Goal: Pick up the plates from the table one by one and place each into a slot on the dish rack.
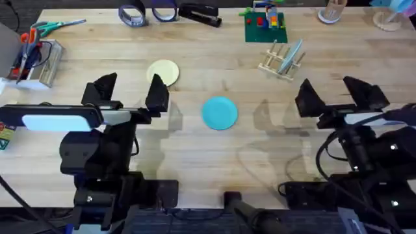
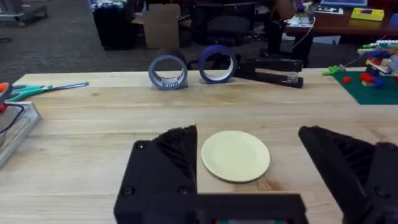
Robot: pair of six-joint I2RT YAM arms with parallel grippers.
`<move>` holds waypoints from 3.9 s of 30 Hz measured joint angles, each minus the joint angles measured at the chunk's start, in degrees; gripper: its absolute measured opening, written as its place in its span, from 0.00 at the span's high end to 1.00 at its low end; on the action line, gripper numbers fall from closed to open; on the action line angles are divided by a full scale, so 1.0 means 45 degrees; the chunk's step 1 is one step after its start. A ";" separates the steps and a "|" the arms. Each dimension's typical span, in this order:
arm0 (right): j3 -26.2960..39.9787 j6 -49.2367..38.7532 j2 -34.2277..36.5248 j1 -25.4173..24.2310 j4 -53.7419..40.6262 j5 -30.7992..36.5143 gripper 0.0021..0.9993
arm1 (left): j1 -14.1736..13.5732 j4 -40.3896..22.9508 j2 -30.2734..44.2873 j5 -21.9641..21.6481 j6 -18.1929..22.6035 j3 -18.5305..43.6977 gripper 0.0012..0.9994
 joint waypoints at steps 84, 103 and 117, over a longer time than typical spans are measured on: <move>1.7243 0.0000 1.2931 0.0000 -1.5900 -0.0322 0.00 | 0.0005 -1.9678 1.4926 0.0216 -0.1355 2.0060 0.96; 1.7243 0.0000 1.2934 0.0000 -1.5903 -0.0325 0.00 | 0.0000 -1.8807 1.4921 0.4650 0.0005 1.8550 0.96; 1.7243 0.0000 1.2934 0.0000 -1.5919 -0.0325 0.00 | 0.0000 -1.5412 1.4928 0.8181 0.0290 1.4218 0.96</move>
